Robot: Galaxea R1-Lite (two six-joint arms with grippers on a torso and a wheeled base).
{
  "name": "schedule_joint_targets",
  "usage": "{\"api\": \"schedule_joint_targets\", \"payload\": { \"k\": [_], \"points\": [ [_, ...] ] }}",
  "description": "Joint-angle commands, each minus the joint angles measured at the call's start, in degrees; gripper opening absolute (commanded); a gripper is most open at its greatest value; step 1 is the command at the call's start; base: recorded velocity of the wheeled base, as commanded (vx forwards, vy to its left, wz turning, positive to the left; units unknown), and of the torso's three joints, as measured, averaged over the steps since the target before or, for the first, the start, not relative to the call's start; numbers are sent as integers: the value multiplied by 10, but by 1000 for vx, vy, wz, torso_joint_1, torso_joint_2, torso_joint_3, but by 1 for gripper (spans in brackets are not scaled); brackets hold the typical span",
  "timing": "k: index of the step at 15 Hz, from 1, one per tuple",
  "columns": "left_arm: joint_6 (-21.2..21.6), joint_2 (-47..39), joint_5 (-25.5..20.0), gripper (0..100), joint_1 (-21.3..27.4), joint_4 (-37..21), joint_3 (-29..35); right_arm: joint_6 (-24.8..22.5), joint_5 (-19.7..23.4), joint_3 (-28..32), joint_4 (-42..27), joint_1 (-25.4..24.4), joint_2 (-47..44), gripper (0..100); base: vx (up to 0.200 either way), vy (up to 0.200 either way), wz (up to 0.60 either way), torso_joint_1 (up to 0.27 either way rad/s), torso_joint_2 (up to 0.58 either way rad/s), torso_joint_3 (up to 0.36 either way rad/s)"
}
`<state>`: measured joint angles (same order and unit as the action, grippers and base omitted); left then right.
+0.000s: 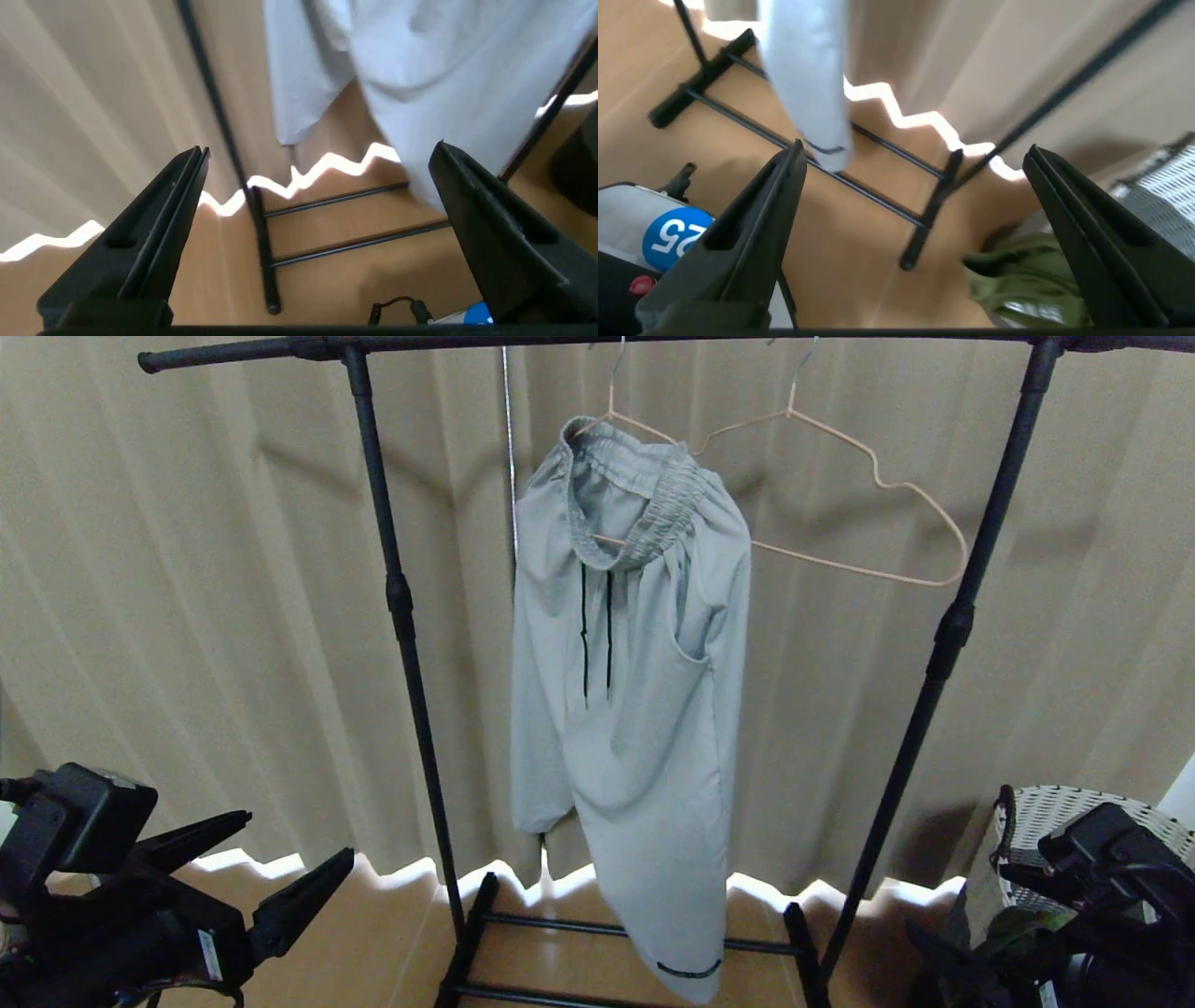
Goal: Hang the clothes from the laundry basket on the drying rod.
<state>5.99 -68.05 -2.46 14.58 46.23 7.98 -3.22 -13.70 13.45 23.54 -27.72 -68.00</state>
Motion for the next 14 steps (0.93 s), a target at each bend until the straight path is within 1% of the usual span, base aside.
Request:
{"api": "schedule_joint_targets", "payload": {
  "k": [1, 4, 7, 11, 14],
  "points": [
    [0, 0, 0, 100, 0, 0, -3, 0, 0, 0, 0, -1, 1, 100, 0, -200, 0, 17, 2, 2],
    [3, 0, -1, 100, -1, 0, -7, 1, -1, 0, 0, 0, 2, 100, 0, -200, 0, -2, 2, -1],
    [9, -2, -1, 100, 0, 0, -7, -2, -1, 2, 0, 42, 0, 100, 0, -200, 0, -1, -4, -1],
    [11, -1, -1, 100, 0, 0, -9, -2, -3, 2, -1, 46, 2, 100, 0, -200, 0, 5, -1, 2],
    [11, -1, -1, 100, 0, 0, -10, -4, -4, -14, -4, 46, 5, 100, 0, 0, 0, 0, 0, 0]
  ]
}}
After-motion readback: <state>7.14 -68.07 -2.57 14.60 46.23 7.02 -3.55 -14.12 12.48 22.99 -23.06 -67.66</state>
